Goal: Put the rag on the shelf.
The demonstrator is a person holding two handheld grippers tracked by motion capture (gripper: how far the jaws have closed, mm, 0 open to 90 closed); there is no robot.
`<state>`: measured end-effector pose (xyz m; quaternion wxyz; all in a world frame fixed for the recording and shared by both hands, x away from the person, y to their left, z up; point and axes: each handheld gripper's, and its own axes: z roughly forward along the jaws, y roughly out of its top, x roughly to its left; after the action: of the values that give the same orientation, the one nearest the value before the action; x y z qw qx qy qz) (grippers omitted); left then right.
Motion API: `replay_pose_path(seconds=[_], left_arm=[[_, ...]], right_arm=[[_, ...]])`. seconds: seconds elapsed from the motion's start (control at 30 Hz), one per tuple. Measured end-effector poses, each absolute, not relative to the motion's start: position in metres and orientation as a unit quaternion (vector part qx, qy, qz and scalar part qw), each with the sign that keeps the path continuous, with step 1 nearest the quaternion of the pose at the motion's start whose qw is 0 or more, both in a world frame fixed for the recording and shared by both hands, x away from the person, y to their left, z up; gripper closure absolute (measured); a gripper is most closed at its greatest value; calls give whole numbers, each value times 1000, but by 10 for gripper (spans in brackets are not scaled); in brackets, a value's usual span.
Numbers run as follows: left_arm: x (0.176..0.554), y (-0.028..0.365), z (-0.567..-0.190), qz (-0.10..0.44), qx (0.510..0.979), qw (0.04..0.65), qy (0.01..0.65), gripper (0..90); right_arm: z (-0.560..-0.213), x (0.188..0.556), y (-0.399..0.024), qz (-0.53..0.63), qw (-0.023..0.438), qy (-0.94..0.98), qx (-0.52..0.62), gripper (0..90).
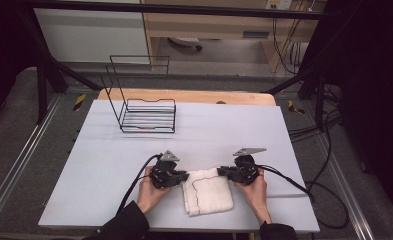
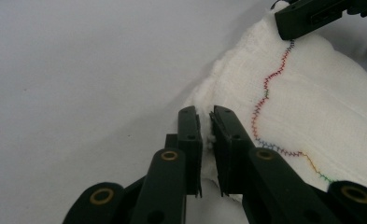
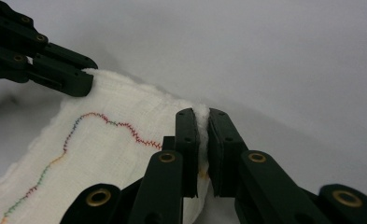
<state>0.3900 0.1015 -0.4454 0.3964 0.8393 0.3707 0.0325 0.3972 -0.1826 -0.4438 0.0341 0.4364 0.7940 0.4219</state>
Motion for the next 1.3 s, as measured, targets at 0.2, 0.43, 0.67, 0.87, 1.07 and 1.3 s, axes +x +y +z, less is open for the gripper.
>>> replay_pose_path(seconds=[0.2,0.43,0.67,0.87,1.07,1.3], left_arm=[[384,106,-441,46,842,393,367,814],[373,121,-438,53,839,389,376,815],[359,133,-434,72,837,383,385,814],[344,145,-431,78,831,386,394,815],[333,156,-432,91,827,377,407,816],[327,170,-437,93,821,374,421,824]], right_arm=[[-437,397,-176,427,48,799,421,837],[-432,405,-157,428,57,806,404,838],[-430,415,-126,421,72,824,372,838],[-431,422,-106,418,77,834,351,838],[-432,426,-83,423,76,842,327,838],[-441,433,-66,417,72,848,318,834]])
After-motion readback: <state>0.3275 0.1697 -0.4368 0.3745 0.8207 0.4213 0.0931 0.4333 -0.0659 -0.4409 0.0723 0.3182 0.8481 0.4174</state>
